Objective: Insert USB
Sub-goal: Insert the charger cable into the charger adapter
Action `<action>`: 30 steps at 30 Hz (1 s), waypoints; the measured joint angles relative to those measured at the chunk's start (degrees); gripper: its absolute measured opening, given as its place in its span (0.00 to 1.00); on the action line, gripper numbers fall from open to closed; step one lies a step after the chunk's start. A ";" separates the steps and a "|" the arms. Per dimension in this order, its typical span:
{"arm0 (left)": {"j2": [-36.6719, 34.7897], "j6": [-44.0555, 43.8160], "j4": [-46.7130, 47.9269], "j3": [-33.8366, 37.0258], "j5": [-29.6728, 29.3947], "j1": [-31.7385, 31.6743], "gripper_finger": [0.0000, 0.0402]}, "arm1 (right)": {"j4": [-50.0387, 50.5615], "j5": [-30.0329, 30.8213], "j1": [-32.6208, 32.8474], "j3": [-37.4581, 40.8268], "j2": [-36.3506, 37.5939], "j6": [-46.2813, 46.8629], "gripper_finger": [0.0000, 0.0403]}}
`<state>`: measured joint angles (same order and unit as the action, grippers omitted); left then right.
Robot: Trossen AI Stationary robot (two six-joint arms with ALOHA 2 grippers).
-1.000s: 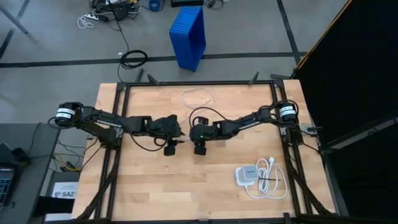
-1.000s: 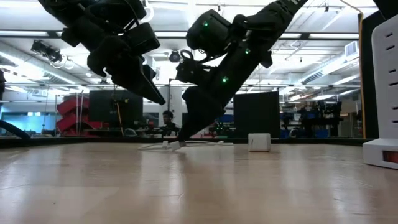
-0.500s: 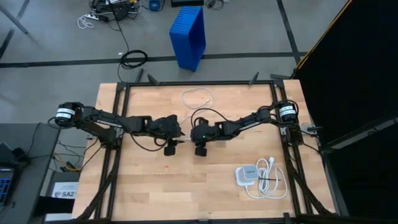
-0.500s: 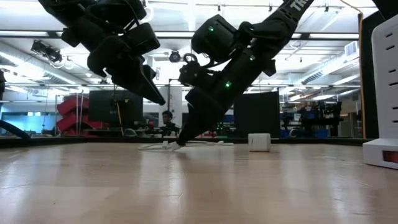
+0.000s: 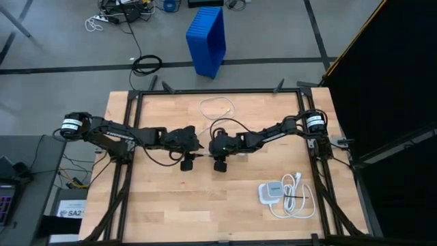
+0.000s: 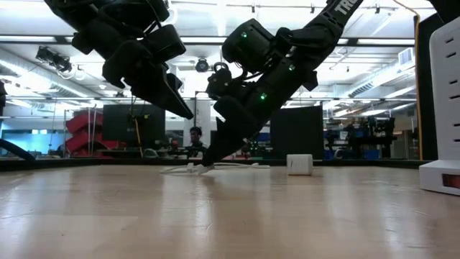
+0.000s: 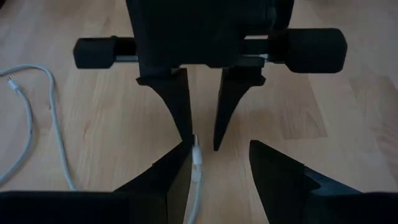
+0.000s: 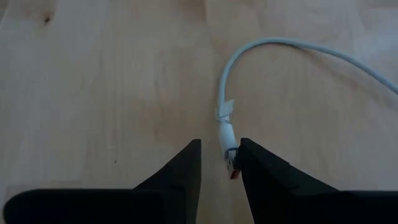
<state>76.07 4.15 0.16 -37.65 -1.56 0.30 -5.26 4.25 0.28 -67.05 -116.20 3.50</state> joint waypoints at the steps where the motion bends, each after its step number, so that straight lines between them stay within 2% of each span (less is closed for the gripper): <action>1: 0.00 0.02 -0.02 0.00 0.00 0.00 0.37 | 0.00 0.00 -0.01 0.00 0.00 -0.02 0.22; 15: 0.00 0.08 -0.54 0.00 0.02 -0.01 0.37 | 0.22 0.45 -0.05 0.00 -0.02 0.92 0.21; 30: 0.00 0.10 -0.39 0.00 0.04 0.00 0.37 | 0.31 0.59 -0.40 0.02 -1.05 1.36 0.28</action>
<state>76.07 4.25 -0.23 -37.65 -1.52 0.30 -4.95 4.84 -0.12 -67.02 -117.25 4.86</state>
